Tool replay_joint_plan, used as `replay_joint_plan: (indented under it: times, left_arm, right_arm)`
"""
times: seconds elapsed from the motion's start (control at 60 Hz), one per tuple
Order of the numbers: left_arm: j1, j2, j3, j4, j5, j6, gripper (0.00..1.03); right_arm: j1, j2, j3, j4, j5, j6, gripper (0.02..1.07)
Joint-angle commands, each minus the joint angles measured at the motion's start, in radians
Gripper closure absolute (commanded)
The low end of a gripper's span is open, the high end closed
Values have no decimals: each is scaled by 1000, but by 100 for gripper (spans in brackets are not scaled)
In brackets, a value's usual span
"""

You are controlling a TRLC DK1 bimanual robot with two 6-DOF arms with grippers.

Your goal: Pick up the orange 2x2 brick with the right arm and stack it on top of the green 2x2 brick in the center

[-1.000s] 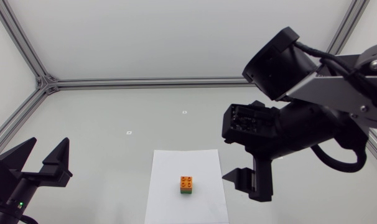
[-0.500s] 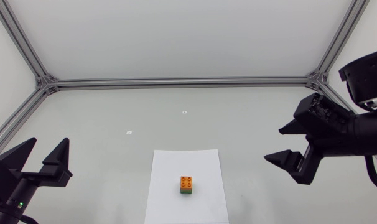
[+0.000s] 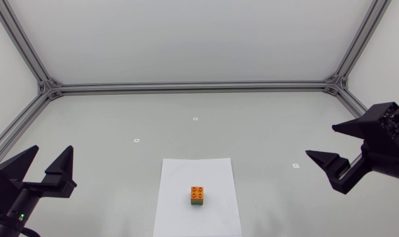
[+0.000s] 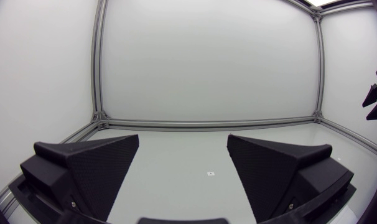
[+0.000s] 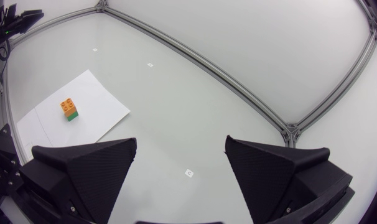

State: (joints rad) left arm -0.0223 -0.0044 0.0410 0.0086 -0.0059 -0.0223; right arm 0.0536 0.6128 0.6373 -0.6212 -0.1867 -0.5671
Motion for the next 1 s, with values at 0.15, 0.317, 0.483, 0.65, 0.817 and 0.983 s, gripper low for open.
replay_joint_plan:
  times: [0.15, 0.317, 0.483, 0.65, 0.817, 0.983]
  left_arm:
    - [5, -8, -41, -15, 4, 13, 4]
    - [5, -8, -41, -15, 4, 13, 4]
    - [5, -8, -41, -15, 4, 13, 4]
    - [5, -8, -41, -15, 4, 13, 4]
    - [5, -8, -41, -15, 4, 13, 4]
    - [5, -8, -41, -15, 4, 13, 4]
  right_arm:
    - [-74, -154, -133, 143, 27, 111, 6]
    - [-71, -239, -222, 230, 54, 192, 6]
    - [-68, -314, -305, 309, 81, 267, 6]
    - [-64, -398, -399, 397, 110, 351, 6]
    - [-60, -480, -490, 482, 140, 434, 6]
    - [-56, -563, -582, 569, 169, 517, 6]
